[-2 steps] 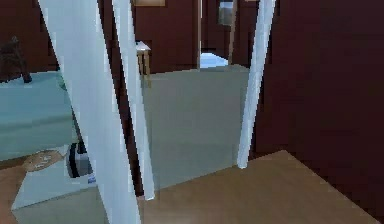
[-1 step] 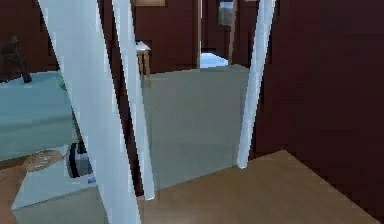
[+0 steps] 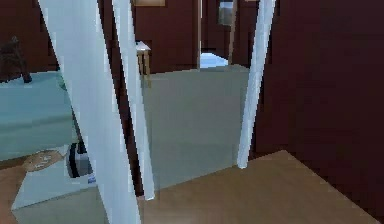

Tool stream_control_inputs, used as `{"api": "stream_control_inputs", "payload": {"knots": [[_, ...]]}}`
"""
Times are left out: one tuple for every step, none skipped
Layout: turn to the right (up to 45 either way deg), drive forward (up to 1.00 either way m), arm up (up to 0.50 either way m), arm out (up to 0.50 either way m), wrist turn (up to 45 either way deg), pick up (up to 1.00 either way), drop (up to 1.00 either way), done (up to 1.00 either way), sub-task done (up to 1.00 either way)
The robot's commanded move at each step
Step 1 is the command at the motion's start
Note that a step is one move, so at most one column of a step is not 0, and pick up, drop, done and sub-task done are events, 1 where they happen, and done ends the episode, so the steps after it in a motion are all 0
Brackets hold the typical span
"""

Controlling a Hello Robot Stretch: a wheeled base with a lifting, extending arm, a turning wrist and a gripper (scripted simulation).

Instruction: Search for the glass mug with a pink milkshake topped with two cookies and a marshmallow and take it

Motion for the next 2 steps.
{"api": "stream_control_inputs", "payload": {"knots": [[15.0,0.0,0.0,0.0,0.0,0.0,0.0,0.0,0.0],[45.0,0.0,0.0,0.0,0.0,0.0,0.0,0.0,0.0]]}}
